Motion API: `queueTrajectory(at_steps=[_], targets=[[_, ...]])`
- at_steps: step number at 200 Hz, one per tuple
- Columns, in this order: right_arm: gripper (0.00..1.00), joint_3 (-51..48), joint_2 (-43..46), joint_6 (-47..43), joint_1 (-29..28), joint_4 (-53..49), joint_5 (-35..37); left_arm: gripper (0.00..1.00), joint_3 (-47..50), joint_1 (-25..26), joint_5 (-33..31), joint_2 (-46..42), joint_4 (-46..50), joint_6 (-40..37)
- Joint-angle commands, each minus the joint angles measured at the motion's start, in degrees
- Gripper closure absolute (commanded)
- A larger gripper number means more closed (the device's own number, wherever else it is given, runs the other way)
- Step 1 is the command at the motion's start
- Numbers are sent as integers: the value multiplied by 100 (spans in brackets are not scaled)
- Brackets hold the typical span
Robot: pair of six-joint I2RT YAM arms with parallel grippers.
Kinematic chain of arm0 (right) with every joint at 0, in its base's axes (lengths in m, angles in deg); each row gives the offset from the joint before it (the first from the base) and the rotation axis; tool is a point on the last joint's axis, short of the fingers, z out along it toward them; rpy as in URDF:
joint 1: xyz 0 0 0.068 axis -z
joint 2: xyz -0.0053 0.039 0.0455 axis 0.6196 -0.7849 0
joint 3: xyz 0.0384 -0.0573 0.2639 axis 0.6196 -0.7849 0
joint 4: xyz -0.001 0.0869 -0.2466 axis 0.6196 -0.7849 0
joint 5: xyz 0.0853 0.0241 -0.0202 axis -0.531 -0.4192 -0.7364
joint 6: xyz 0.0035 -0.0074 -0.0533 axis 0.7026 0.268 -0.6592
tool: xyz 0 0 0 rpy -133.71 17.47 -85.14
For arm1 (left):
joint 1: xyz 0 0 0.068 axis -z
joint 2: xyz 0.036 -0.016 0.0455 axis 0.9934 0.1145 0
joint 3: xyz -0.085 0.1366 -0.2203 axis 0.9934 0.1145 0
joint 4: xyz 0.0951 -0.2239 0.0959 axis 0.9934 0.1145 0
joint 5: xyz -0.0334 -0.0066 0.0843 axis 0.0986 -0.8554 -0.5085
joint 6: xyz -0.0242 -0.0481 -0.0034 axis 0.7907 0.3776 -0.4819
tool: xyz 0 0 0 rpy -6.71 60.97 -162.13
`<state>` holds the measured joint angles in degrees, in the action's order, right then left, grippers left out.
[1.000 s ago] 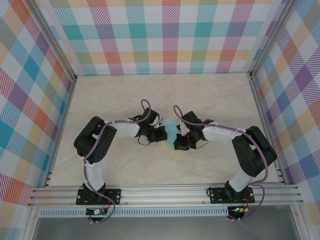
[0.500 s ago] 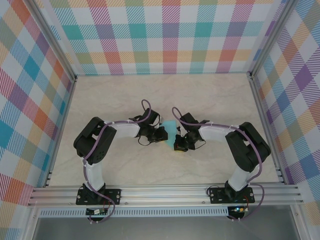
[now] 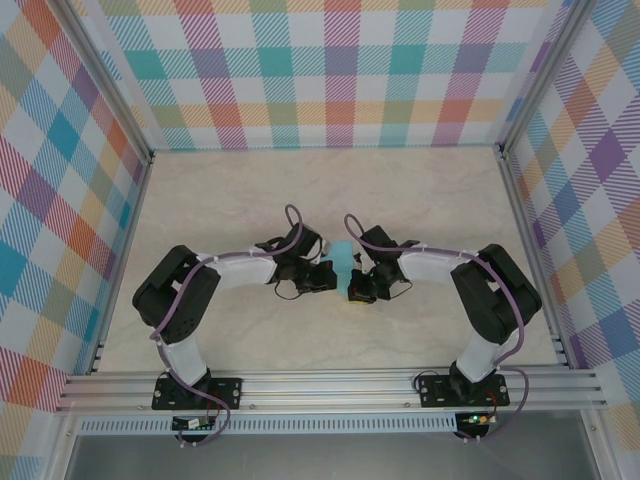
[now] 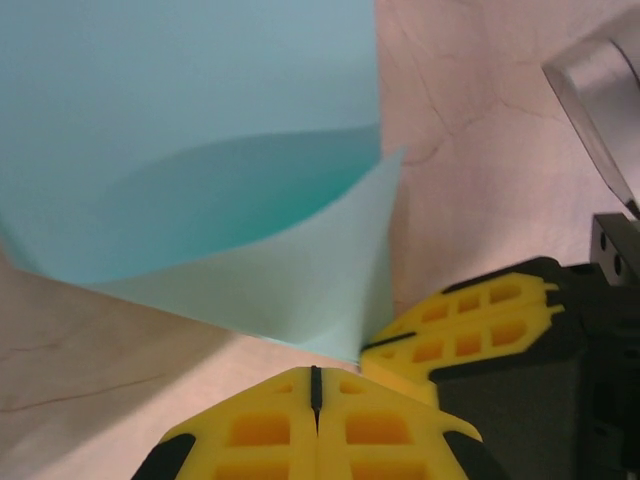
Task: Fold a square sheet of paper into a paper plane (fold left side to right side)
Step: Third fold the triangle at the center of the table.
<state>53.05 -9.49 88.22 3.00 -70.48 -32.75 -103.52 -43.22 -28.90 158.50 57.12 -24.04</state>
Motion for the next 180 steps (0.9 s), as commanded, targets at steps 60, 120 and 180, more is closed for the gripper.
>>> queueTrajectory(at_steps=[60, 120, 180], targets=[[100, -236, -319, -157, -21, -301, 605, 100, -327, 207, 199, 571, -269, 64], [100, -219, -354, -205, -17, -351, 655, 100, -412, 205, -125, 707, 4, -65], [100, -201, -351, -258, -14, -504, 762, 100, -477, 49, -783, 837, 507, -314]])
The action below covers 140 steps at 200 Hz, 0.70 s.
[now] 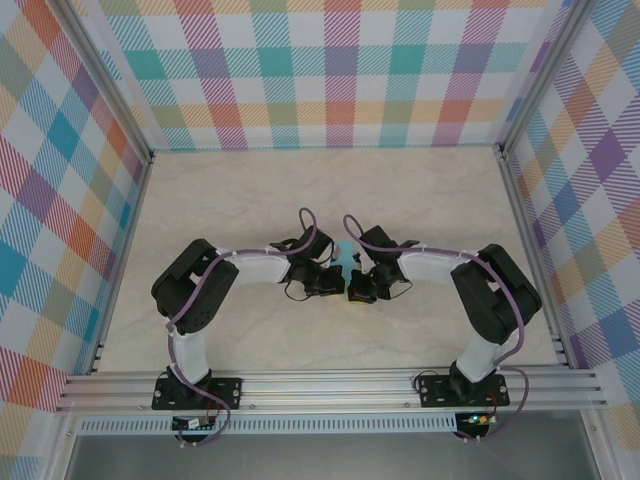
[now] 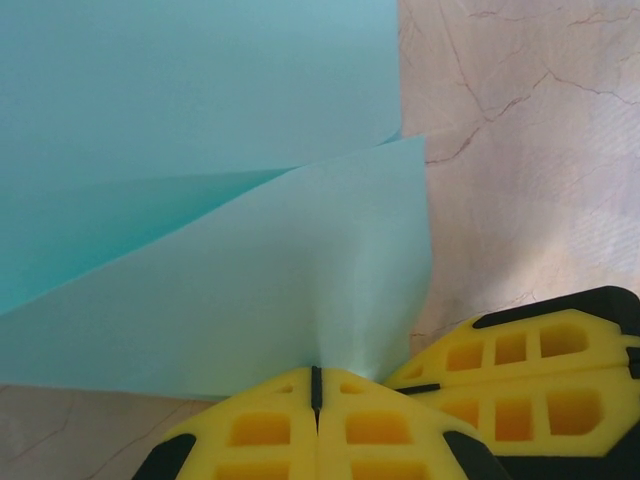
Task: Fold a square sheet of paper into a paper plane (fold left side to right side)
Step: Third fold the triangle at the center of the table.
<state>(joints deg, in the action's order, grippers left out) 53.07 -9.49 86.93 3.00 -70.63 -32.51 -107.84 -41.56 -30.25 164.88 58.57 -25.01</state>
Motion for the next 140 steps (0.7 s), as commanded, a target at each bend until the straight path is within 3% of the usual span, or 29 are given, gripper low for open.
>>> queueTrajectory(at_steps=[1, 140], targets=[[100, -203, -352, -129, -13, -488, 738, 100, -39, -122, -656, 199, 367, -219], [100, -236, -301, -205, -13, -601, 690, 100, -68, -1488, -729, 429, 776, -1014]])
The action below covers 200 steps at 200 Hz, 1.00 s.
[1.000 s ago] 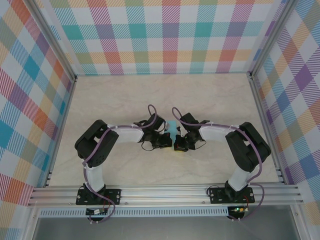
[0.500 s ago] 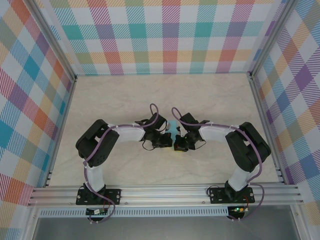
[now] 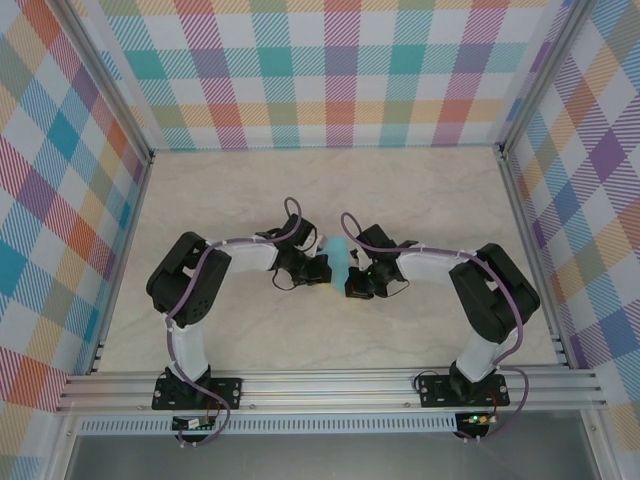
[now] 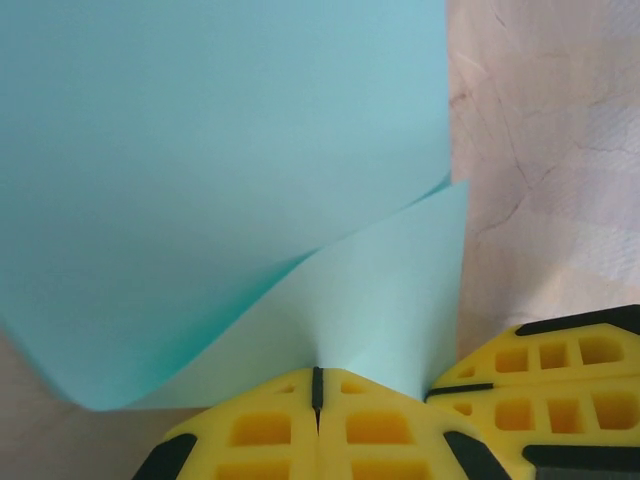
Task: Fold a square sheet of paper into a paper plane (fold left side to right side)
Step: Third fold the triangle at the center of the table.
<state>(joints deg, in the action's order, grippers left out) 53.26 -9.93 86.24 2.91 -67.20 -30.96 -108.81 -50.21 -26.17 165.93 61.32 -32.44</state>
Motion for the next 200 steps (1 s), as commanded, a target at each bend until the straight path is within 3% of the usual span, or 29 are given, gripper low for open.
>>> queueTrajectory(at_steps=[1, 81, 152, 185, 200], targets=[[100, -257, -249, -141, -4, -944, 532, 100, 27, -631, -1136, 324, 501, -274], [100, -357, -159, -162, -11, -951, 390, 100, -382, -1318, -912, 629, 836, -540], [100, -433, -109, -191, -7, -880, 273, 100, -519, -1602, -737, 371, 1113, -714], [100, -568, 643, -252, -4, -439, 152, 87, -183, -1623, -643, -428, 992, -567], [92, -569, 1094, -386, -6, -357, 253, 77, 223, -1625, -463, -884, 618, -254]])
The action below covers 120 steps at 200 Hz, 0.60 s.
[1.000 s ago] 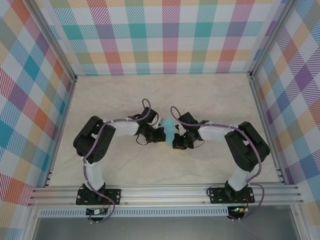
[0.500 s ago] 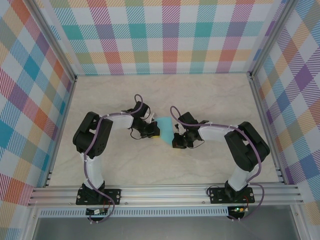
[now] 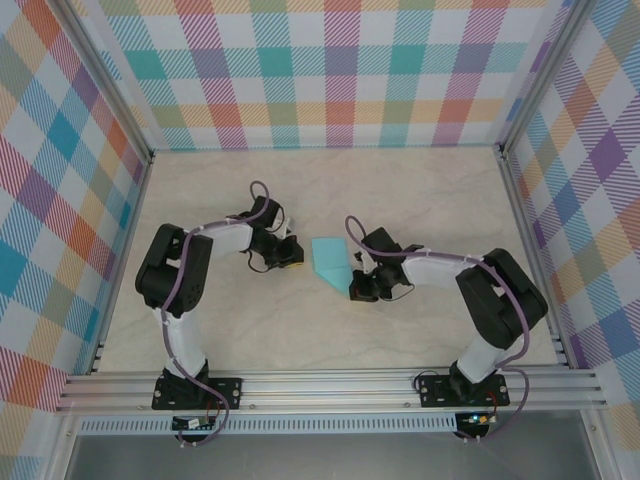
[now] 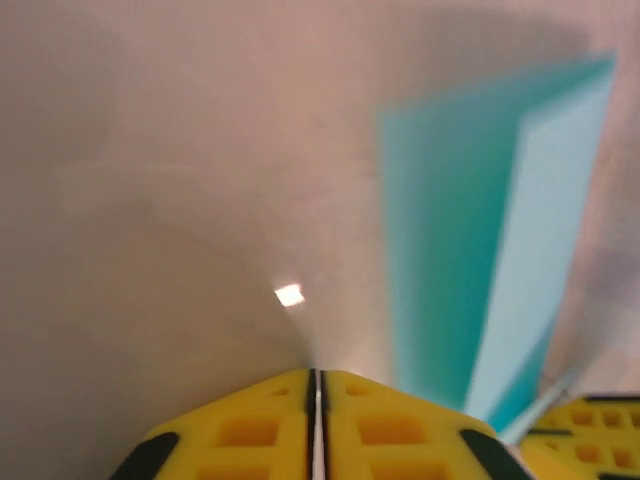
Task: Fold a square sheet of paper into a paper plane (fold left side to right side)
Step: Third fold the triangle at the center of the table, then fourth fold the wing at the center of the table.
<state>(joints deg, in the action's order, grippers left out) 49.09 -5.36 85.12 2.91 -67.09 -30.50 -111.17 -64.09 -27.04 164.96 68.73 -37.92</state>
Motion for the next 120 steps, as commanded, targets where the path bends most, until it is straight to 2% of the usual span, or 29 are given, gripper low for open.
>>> queueTrajectory(at_steps=[1, 19, 51, 87, 120], targets=[[91, -154, 665, -291, -5, -367, 218, 76, 488, -237, -355, -822, -133, 322], [80, -155, 1091, -573, -13, -363, 413, 64, 1074, -188, -107, -1327, -907, 869], [61, -325, 1756, -955, -44, -254, 796, 56, 1658, 199, 89, -1605, -1789, 1597], [53, -420, 2162, -1182, -142, -80, 800, 52, 1549, 551, -93, -1275, -2121, 1885], [50, -469, 2273, -1254, -335, -11, 920, 52, 1183, 687, 98, -675, -2429, 2068]])
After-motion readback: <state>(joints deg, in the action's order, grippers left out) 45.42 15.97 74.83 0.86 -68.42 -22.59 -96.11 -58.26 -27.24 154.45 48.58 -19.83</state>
